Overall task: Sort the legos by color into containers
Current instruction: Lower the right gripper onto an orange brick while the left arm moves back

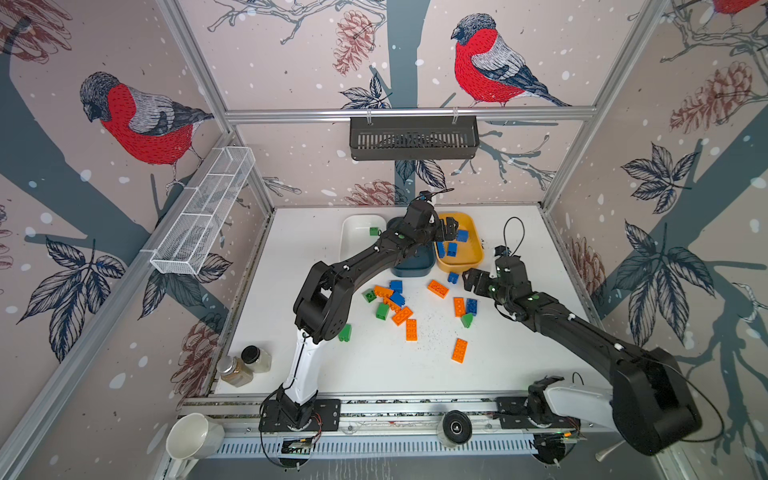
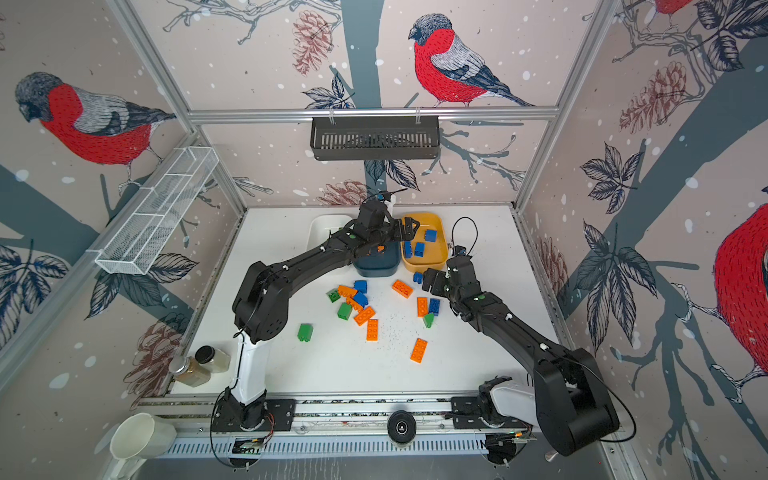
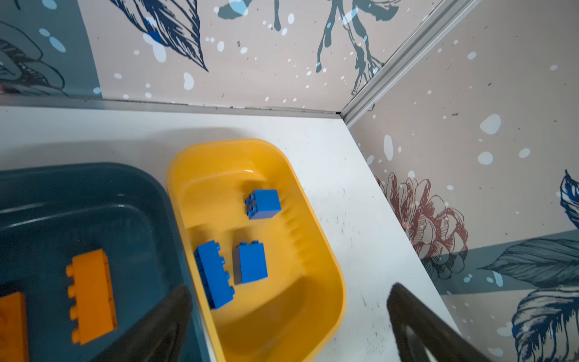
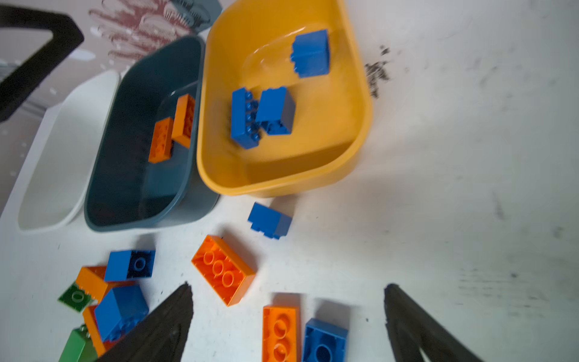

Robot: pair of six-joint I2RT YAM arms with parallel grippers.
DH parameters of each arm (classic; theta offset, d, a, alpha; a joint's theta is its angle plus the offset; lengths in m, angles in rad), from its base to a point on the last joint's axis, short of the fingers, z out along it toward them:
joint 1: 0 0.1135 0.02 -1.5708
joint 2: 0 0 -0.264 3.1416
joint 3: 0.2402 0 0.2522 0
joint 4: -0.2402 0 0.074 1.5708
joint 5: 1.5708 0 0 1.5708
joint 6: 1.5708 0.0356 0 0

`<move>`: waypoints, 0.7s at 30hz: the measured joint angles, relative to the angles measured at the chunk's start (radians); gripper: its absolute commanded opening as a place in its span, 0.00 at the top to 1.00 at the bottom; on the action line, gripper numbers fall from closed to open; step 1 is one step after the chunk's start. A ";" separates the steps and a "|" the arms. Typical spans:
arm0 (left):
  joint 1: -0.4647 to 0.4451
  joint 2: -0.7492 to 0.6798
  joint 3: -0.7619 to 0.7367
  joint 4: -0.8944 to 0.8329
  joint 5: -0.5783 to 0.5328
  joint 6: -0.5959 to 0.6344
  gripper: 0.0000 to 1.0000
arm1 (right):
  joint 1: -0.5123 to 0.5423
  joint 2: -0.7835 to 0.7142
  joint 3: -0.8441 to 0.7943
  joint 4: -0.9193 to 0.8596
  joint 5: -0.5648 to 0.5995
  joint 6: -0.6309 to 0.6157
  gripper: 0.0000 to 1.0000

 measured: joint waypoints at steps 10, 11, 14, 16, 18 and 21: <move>0.109 -0.219 -0.331 0.098 -0.020 -0.082 0.03 | 0.138 0.262 0.162 -0.027 -0.054 -0.129 0.11; 0.121 -0.243 -0.359 0.103 -0.026 -0.090 0.03 | 0.140 0.284 0.173 -0.030 -0.053 -0.140 0.12; 0.132 -0.300 -0.420 0.118 -0.033 -0.108 0.03 | 0.141 0.337 0.210 -0.037 -0.061 -0.174 0.14; 0.134 -0.326 -0.449 0.124 -0.046 -0.108 0.03 | 0.143 0.369 0.237 -0.046 -0.075 -0.190 0.15; 0.141 -0.340 -0.467 0.124 -0.053 -0.111 0.03 | 0.148 0.399 0.262 -0.052 -0.088 -0.209 0.17; 0.150 -0.349 -0.484 0.123 -0.075 -0.113 0.03 | 0.158 0.442 0.293 -0.061 -0.103 -0.233 0.18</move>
